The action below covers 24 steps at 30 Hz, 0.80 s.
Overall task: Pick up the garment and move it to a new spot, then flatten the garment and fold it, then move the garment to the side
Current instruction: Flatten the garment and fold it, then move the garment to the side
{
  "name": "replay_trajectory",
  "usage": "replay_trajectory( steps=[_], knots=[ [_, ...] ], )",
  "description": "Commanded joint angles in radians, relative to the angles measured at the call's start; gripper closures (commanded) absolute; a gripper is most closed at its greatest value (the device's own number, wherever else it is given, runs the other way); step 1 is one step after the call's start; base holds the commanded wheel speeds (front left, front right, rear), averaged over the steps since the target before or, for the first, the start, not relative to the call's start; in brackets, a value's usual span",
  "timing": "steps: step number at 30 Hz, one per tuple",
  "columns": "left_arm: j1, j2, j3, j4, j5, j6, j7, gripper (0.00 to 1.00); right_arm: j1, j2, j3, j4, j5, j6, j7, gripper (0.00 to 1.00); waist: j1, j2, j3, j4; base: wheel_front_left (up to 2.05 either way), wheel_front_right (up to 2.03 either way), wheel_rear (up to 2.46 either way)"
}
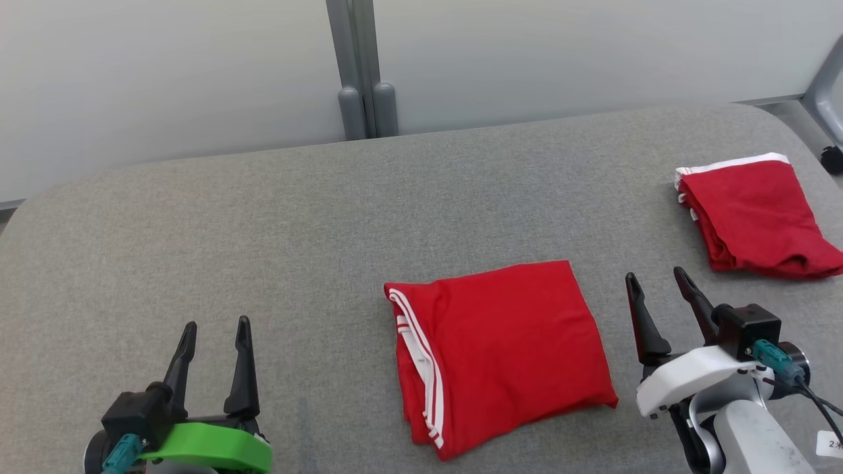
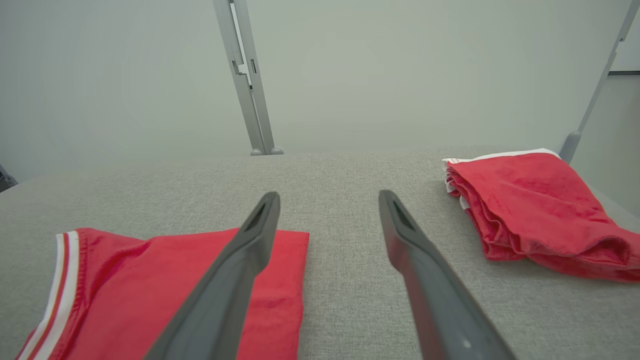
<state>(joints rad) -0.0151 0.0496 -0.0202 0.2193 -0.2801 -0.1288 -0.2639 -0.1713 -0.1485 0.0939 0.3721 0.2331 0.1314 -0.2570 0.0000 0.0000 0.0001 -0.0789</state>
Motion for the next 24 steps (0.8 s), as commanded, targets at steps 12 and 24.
replay_trajectory(
  steps=[12,24],
  knots=[
    [0.004,0.002,0.012,0.022,0.009,-0.003,0.0,0.0,-0.036,0.001,-0.024,0.034,0.042,-0.002,-0.009,0.0,0.0,0.0,-0.005,0.05,0.0,0.0,0.0],
    [-0.006,0.002,0.019,0.017,0.021,-0.003,0.0,0.0,-0.035,0.017,-0.041,0.039,0.034,-0.002,-0.008,0.0,0.0,0.0,0.005,0.065,0.0,0.0,0.0]
  ],
)
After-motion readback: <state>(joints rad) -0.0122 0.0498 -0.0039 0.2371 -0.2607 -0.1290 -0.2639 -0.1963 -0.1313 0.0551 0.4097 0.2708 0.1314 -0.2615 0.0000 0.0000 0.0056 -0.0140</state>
